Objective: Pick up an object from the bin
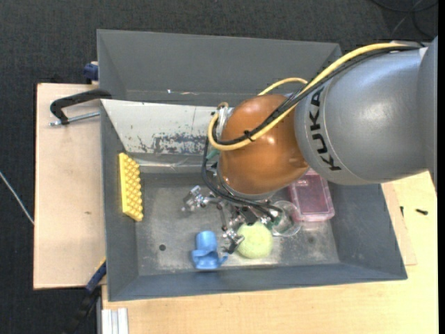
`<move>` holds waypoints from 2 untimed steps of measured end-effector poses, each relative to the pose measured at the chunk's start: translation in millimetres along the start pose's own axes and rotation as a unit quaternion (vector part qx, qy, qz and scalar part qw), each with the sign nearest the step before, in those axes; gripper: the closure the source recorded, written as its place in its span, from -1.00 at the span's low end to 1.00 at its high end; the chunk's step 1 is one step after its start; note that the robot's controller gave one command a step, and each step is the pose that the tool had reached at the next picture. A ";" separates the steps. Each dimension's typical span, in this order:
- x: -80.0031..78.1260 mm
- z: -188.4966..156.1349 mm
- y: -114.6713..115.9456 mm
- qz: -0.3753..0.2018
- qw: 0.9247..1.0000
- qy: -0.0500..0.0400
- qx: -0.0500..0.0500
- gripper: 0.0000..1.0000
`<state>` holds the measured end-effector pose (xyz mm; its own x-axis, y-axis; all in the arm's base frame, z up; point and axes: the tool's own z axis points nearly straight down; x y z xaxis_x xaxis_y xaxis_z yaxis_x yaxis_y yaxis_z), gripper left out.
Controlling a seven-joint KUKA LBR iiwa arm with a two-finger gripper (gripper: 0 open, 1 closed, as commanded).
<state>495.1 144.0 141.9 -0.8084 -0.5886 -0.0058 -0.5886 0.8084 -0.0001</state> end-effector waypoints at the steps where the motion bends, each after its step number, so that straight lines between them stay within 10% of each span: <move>1: -5.6 51.1 5.1 0.015 1.000 -0.002 0.002 -1.00; 2: -8.0 68.4 9.8 -0.237 0.972 0.001 -0.003 1.00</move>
Offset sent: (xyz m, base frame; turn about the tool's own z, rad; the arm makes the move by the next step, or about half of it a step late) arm 0.0011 0.0080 -0.0719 -0.4792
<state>496.1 156.9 73.6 -0.4466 -0.8947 -0.0052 -0.8947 0.4466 0.0027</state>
